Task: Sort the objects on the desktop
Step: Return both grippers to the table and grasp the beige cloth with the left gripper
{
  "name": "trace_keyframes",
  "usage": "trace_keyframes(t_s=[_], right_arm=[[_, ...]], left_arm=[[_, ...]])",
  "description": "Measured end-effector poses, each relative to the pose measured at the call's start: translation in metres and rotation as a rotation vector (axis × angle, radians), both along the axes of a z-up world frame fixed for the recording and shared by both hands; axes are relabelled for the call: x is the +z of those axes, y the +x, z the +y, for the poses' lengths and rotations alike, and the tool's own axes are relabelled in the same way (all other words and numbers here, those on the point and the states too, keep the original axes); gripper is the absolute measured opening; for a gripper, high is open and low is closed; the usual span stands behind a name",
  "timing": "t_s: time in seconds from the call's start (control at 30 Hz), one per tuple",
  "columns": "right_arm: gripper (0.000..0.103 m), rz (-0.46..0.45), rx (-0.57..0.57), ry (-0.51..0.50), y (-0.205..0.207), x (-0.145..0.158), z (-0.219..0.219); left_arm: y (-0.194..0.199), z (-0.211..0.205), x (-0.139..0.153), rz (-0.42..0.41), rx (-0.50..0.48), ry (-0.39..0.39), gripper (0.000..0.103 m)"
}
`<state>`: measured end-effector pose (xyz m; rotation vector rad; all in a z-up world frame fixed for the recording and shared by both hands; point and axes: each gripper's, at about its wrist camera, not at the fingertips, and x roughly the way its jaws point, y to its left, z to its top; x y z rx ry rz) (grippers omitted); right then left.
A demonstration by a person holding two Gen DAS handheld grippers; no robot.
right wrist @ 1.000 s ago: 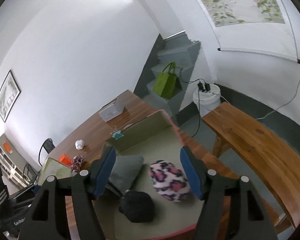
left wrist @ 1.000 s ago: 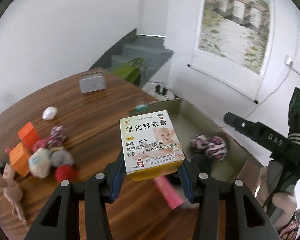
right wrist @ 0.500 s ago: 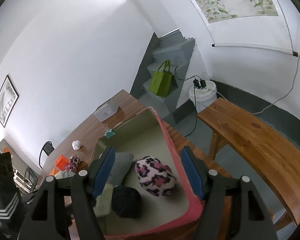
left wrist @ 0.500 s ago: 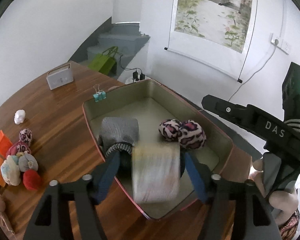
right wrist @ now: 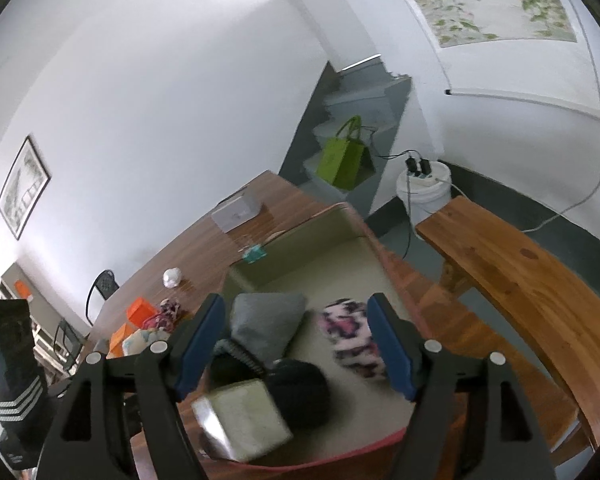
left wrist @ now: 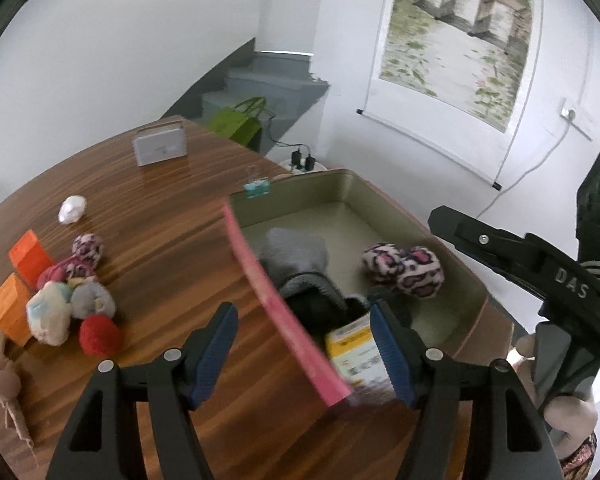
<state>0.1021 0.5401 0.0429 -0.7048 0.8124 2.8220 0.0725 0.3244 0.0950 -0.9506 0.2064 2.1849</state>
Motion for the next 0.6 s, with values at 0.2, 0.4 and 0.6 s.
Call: trace_keyframes(t_s=[0.2,0.4,0.6], right_arm=[[0.079,0.003,0.068,0.045,-0.015,0.007,-0.038],[0.079,0.011,0.148,0.088,-0.034,0.013,-0.08],[0.08,0.001,0.24,0.117,-0.056,0.012,-0.123]], left_arm=[[-0.012,-0.04,-0.005,-0.003,0.092,0.003,0.07],[-0.03,-0.1,-0.01,0.0,0.242,0.002,0.07],[-0.047,-0.166,-0.015,0.035,0.428,-0.007,0.081]])
